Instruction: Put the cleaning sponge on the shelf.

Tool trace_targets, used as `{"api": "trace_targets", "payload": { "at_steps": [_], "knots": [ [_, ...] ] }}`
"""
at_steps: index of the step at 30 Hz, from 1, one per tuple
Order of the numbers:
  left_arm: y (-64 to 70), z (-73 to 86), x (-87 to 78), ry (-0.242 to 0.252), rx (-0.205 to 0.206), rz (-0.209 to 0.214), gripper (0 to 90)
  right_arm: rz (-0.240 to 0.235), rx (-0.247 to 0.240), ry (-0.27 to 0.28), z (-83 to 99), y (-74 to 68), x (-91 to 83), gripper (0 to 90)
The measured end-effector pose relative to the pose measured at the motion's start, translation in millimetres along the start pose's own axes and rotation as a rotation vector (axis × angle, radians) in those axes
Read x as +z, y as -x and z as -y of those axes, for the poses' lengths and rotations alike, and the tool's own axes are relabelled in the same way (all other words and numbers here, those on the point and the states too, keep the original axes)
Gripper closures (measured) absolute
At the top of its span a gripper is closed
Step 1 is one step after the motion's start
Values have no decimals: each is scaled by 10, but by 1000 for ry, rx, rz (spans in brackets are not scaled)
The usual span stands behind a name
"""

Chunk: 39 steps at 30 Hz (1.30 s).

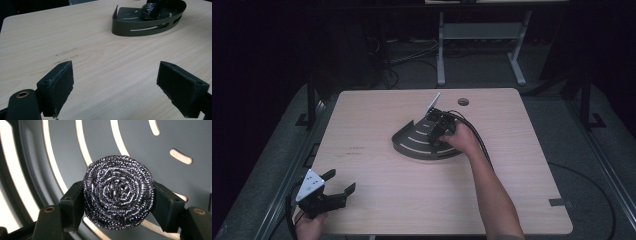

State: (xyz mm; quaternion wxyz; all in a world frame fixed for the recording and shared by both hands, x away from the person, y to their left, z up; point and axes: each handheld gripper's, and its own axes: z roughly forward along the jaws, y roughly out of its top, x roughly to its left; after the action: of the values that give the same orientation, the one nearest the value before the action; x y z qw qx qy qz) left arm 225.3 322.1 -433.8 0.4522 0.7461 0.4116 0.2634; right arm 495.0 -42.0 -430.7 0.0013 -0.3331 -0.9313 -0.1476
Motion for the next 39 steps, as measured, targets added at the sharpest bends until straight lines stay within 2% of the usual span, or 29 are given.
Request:
{"api": "trace_targets", "payload": {
  "at_steps": [9, 27, 32, 34, 39],
  "knots": [
    [-5, 1, -7, 2, -1, -1, 132, 10, -9, -6, -17, -13, 64, 324],
    [3, -5, 1, 0, 2, -2, 132, 16, -7, -12, -15, -22, 60, 309],
    [1, -6, 5, 1, 0, -3, 132, 17, 4, -16, -10, -8, 64, 257],
    [2, -4, 4, -1, 3, -2, 132, 10, 14, -14, -5, -2, 56, 204],
    [7, -5, 5, -1, 2, -2, 132, 20, -4, -7, 3, -24, 30, 178]
  ]
}}
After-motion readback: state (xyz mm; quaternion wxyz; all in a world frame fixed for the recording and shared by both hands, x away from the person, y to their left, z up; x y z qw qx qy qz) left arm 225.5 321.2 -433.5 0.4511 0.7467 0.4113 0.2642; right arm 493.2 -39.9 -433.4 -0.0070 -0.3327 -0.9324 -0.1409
